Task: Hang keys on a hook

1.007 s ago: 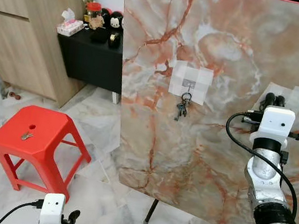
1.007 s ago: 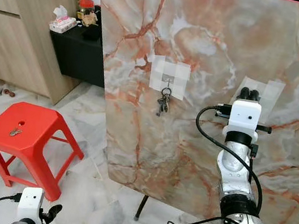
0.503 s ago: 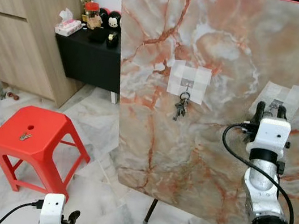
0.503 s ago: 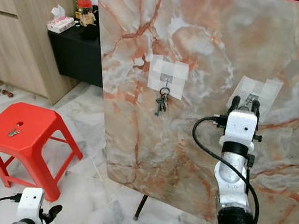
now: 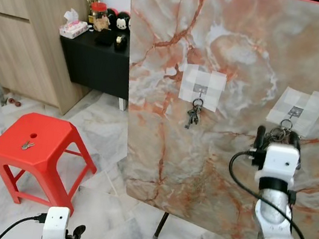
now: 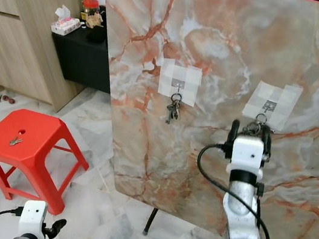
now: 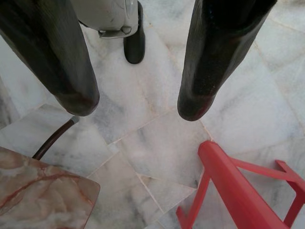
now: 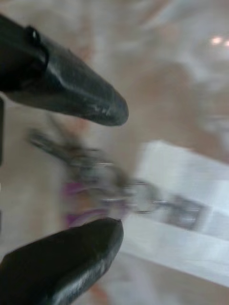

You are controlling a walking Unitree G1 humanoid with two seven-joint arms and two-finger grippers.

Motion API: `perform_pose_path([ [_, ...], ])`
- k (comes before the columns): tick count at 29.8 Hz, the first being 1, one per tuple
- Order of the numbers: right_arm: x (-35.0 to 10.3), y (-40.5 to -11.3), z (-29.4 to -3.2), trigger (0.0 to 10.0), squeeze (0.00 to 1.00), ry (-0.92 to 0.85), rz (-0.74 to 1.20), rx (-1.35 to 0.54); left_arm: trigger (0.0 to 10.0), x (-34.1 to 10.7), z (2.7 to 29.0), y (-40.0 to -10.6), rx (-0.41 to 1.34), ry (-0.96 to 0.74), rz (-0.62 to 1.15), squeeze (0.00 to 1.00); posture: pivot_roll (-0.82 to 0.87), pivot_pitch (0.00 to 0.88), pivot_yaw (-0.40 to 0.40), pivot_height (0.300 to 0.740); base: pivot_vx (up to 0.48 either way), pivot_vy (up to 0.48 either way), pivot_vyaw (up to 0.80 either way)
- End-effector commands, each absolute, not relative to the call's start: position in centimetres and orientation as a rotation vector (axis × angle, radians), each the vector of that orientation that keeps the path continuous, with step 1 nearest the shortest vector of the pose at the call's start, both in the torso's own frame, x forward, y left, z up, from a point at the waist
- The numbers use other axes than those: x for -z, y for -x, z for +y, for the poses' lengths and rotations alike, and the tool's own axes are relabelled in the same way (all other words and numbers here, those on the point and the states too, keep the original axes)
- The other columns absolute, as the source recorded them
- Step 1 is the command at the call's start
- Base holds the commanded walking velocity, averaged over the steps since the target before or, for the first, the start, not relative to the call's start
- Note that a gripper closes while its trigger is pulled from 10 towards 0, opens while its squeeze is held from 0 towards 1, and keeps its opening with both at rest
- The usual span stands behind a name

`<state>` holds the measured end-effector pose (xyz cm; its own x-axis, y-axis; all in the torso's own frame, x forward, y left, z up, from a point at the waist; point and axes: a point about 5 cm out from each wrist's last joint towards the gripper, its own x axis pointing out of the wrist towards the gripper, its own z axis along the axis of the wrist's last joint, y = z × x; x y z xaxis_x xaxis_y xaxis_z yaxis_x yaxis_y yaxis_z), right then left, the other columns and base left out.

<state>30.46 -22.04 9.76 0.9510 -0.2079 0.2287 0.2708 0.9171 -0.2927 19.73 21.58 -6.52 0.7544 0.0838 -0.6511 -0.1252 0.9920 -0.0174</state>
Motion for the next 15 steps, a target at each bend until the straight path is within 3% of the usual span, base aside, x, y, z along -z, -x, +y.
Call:
perform_pose_path([
  [1,-10.0,-30.4,-21.4,10.0,0.05,0.323,-0.205,0.219,10.0,6.7,21.8,-19.4,-0.117,0.046,0.726,0.00,0.02,0.000,0.007,0.740,0.000,0.000,0.00],
  [2,-9.6,-30.0,-21.2,10.0,0.00,0.322,-0.190,0.206,10.0,6.7,21.9,-19.4,-0.118,0.046,0.725,0.00,0.02,0.000,0.004,0.740,0.000,0.000,0.00],
  [9,-4.0,-26.7,-21.5,10.0,0.00,0.202,0.079,0.228,10.0,6.3,22.0,-19.9,-0.121,0.045,0.698,0.00,0.01,0.000,0.001,0.740,0.000,0.000,0.00],
  [15,2.1,-24.7,-21.3,10.0,0.00,-0.118,0.440,0.282,10.0,6.1,21.8,-20.3,-0.115,0.040,0.677,0.00,0.00,0.000,0.008,0.740,0.000,0.000,0.00],
])
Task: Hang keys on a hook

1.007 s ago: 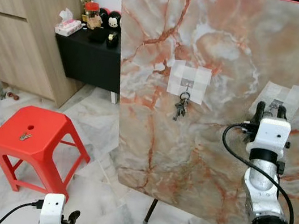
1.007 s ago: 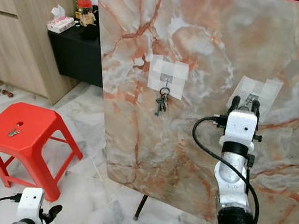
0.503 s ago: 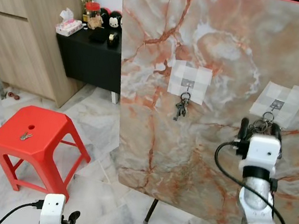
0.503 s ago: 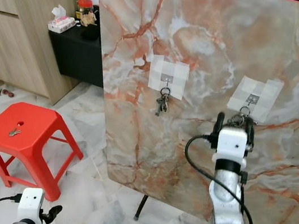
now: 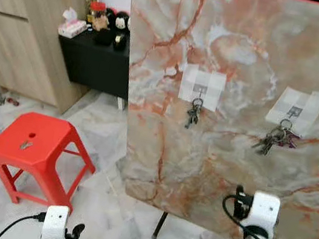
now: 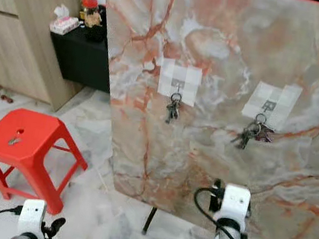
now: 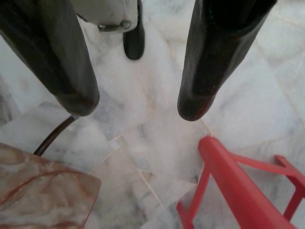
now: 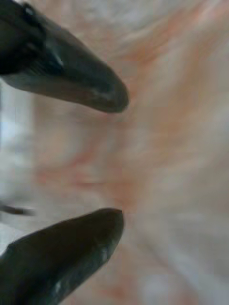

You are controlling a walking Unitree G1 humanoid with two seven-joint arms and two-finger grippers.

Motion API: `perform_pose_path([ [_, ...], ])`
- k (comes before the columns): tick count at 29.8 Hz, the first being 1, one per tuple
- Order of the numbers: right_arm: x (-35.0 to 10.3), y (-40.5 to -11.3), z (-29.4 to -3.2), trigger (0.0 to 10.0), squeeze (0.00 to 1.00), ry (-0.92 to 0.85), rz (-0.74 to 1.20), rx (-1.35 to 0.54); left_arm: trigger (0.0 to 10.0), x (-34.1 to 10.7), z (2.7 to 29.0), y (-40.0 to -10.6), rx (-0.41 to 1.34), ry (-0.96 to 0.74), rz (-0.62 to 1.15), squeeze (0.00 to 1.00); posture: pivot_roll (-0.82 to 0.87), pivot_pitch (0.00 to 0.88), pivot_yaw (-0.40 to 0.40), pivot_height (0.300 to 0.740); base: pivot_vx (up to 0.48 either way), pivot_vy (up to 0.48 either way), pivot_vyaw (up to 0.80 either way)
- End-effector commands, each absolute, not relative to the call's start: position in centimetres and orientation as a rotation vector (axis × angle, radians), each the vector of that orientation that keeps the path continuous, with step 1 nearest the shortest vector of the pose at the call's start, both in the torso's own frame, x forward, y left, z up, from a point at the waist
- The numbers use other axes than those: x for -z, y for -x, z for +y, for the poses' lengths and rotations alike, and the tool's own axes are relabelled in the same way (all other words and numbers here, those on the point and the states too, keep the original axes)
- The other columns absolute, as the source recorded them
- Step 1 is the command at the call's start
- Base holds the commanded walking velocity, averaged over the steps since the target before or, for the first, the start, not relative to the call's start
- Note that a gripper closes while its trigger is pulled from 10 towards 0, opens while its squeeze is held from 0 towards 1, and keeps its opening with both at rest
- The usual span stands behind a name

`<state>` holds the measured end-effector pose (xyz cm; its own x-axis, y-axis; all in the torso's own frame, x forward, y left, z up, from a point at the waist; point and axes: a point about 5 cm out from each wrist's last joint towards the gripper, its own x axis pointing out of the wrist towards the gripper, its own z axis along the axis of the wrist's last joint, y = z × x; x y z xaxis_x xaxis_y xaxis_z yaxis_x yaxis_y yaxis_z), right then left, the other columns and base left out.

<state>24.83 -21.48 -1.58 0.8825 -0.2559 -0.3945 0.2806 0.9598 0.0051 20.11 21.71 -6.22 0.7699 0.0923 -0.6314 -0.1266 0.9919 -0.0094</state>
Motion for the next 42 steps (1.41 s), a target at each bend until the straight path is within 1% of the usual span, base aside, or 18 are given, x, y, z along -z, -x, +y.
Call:
perform_pose_path([
  [1,3.2,-24.1,-21.2,10.0,0.00,-0.145,0.519,0.292,10.0,6.1,21.6,-20.3,-0.109,0.036,0.678,0.00,0.00,0.000,0.008,0.740,0.000,0.000,0.00],
  [4,4.7,-22.6,-21.2,10.0,0.00,-0.171,0.629,0.315,10.0,6.2,21.6,-20.2,-0.105,0.032,0.693,0.00,0.00,0.000,0.004,0.740,0.000,0.000,0.00],
  [5,5.8,-21.5,-20.8,10.0,0.00,-0.207,0.702,0.305,10.0,6.3,21.6,-20.1,-0.104,0.028,0.705,0.00,-0.01,0.000,0.007,0.740,0.000,0.000,0.00],
  [8,7.3,-19.6,-20.1,10.0,0.00,-0.252,0.806,0.267,10.0,6.5,21.6,-19.9,-0.098,0.031,0.715,0.00,-0.02,0.000,0.009,0.740,0.000,0.000,0.00],
  [10,8.4,-17.8,-19.8,10.0,0.00,-0.226,0.911,0.251,10.0,6.7,21.5,-19.6,-0.091,0.032,0.738,0.00,-0.01,0.000,0.006,0.740,0.000,0.000,0.00],
  [11,9.2,-16.3,-19.7,10.0,0.00,-0.195,0.981,0.247,10.0,7.1,21.5,-19.0,-0.096,0.051,0.767,0.00,0.01,0.000,0.002,0.740,0.000,0.000,0.00],
  [13,9.5,-15.7,-19.6,10.0,0.00,-0.152,1.009,0.233,10.0,7.4,21.7,-18.4,-0.111,0.071,0.791,0.00,0.01,0.000,0.003,0.740,0.000,0.000,0.00],
  [17,9.5,-15.7,-18.5,10.0,0.00,-0.132,1.000,0.122,10.0,8.1,22.1,-17.1,-0.131,0.072,0.856,0.00,-0.01,0.000,0.015,0.740,0.000,0.000,0.00],
  [22,9.6,-15.6,-18.2,10.0,0.00,-0.112,1.013,0.096,10.0,8.7,22.2,-15.7,-0.147,0.074,0.899,0.00,-0.02,0.000,0.011,0.740,0.000,0.000,0.00],
  [27,9.6,-15.6,-18.3,10.0,0.00,-0.103,1.013,0.103,10.0,8.8,22.2,-15.2,-0.170,0.091,0.905,0.00,-0.01,0.000,0.000,0.740,0.000,0.000,0.00],
  [29,9.6,-15.6,-18.4,10.0,0.00,-0.083,1.015,0.079,10.0,9.0,21.9,-15.1,-0.179,0.109,0.911,0.00,-0.01,0.000,-0.007,0.740,0.000,0.000,0.00],
  [32,9.6,-15.6,-18.4,10.0,0.00,-0.075,1.020,0.074,10.0,9.1,21.7,-14.9,-0.175,0.093,0.913,0.00,0.00,0.000,-0.011,0.740,0.000,0.000,0.00],
  [36,9.6,-15.4,-19.1,10.0,0.00,-0.041,1.025,0.088,10.0,9.1,21.1,-14.9,-0.187,0.098,0.901,0.00,0.00,0.000,-0.014,0.740,0.000,0.262,0.00],
  [42,9.6,-15.4,-18.9,10.0,0.00,-0.005,1.025,0.042,10.0,9.2,21.5,-14.7,-0.158,0.083,0.930,0.00,-0.01,0.000,-0.012,0.740,0.000,0.142,0.00],
])
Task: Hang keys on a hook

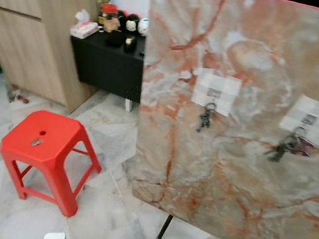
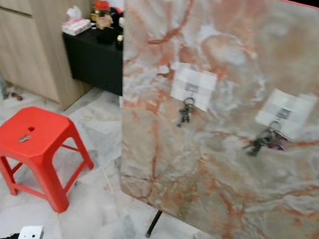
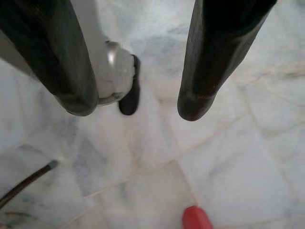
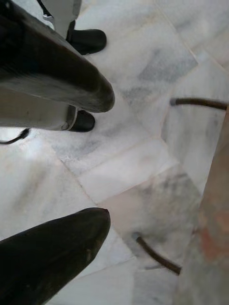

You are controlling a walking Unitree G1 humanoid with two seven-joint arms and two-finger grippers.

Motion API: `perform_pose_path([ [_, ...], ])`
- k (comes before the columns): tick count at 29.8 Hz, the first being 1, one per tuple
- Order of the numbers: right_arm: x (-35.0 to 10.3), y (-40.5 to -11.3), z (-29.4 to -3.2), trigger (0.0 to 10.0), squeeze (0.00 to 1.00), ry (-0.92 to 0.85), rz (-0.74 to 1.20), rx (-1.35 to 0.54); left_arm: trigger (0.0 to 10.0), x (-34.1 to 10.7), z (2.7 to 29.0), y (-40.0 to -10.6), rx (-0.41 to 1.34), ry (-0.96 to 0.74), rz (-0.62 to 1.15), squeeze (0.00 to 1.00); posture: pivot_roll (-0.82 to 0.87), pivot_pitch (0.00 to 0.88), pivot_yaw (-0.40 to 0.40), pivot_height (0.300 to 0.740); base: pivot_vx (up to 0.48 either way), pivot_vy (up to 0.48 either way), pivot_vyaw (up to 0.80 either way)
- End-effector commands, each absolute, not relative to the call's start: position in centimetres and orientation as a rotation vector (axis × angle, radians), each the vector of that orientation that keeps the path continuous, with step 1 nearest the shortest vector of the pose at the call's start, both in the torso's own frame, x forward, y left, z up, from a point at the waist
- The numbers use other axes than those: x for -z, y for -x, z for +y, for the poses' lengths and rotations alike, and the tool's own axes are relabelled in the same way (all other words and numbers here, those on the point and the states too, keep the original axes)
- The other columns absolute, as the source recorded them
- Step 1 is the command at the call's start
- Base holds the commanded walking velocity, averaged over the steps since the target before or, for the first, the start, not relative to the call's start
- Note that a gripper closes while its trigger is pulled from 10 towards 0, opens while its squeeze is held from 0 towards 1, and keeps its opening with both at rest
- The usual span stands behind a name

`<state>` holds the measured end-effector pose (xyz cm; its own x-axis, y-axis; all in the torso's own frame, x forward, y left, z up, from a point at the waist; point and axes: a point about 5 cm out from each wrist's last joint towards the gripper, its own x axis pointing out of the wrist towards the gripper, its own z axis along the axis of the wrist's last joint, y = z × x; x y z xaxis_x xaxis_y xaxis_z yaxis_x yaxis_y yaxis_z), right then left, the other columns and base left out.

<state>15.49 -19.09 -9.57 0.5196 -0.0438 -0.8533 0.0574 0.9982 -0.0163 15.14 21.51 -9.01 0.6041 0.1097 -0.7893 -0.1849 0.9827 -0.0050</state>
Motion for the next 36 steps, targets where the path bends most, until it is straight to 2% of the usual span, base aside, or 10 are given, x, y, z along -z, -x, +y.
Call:
perform_pose_path([
  [1,9.7,-15.3,-18.9,10.0,0.00,-0.009,1.026,0.046,10.0,9.2,21.5,-14.7,-0.157,0.083,0.931,0.00,-0.01,0.000,-0.013,0.740,0.000,0.300,0.00],
  [12,9.8,-15.1,-18.4,10.0,0.00,0.006,1.030,0.016,10.0,9.3,21.7,-14.5,-0.161,0.089,0.938,0.00,-0.01,0.000,-0.008,0.740,0.000,0.302,0.00],
  [36,9.1,-16.2,-20.6,10.0,0.00,0.000,1.007,0.095,10.0,9.1,21.5,-15.2,-0.191,0.108,0.923,0.00,0.00,0.000,-0.021,0.740,0.000,0.396,0.00],
])
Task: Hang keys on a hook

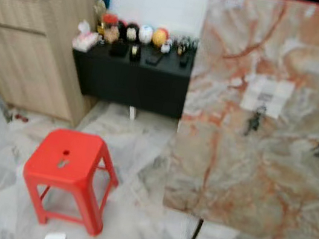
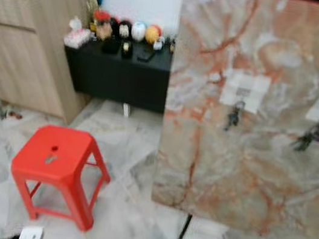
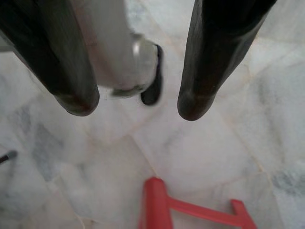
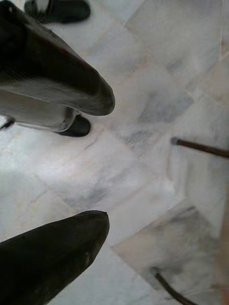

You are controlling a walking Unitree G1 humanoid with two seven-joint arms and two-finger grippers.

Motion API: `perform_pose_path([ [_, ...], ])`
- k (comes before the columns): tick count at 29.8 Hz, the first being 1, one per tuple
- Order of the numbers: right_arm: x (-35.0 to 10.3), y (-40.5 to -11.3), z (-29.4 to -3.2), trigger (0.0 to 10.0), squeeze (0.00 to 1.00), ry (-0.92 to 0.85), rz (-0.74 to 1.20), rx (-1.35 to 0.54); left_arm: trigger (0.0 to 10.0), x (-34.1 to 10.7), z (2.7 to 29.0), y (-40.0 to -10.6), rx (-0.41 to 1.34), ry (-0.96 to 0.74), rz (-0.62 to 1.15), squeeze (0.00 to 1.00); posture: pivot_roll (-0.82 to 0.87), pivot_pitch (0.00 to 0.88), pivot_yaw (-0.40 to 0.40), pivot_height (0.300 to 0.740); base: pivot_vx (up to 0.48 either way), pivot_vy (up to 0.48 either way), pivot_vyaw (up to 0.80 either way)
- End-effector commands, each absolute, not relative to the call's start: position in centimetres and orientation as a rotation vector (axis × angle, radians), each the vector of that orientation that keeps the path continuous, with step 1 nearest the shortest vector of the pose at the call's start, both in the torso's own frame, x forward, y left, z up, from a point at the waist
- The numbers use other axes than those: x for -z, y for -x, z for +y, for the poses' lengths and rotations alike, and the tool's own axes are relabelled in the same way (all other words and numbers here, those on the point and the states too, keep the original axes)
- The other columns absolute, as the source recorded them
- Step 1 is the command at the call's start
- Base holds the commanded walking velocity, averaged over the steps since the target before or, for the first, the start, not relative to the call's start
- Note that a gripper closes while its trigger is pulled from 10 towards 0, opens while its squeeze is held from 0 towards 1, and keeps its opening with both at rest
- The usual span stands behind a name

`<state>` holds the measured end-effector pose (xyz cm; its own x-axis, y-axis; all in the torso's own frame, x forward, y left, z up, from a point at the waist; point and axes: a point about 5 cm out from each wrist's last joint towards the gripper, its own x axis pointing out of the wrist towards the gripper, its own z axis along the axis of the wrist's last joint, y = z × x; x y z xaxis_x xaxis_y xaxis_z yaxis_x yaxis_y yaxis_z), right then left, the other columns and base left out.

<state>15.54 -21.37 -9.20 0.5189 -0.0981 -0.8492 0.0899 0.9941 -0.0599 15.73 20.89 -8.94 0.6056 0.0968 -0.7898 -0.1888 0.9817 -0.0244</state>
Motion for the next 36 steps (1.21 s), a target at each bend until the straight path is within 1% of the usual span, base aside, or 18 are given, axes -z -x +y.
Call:
perform_pose_path([
  [1,9.0,-16.3,-20.7,10.0,0.00,0.005,1.005,0.097,10.0,9.1,21.5,-15.2,-0.192,0.109,0.922,0.00,0.00,0.000,-0.021,0.740,0.000,0.398,0.00],
  [10,9.0,-16.4,-21.1,10.0,0.00,0.013,1.012,0.117,10.0,9.1,21.6,-15.1,-0.194,0.106,0.927,0.00,-0.01,0.000,-0.012,0.740,0.000,0.394,0.00],
  [20,9.0,-16.9,-19.6,10.0,0.00,0.002,1.009,0.105,10.0,9.0,21.6,-15.3,-0.186,0.100,0.926,0.00,-0.01,0.000,-0.010,0.740,0.000,0.374,0.00],
  [36,9.1,-16.4,-20.0,10.0,0.00,0.003,1.017,0.112,10.0,9.0,21.5,-15.4,-0.180,0.091,0.927,0.00,0.00,0.000,-0.012,0.740,0.000,0.372,0.00],
])
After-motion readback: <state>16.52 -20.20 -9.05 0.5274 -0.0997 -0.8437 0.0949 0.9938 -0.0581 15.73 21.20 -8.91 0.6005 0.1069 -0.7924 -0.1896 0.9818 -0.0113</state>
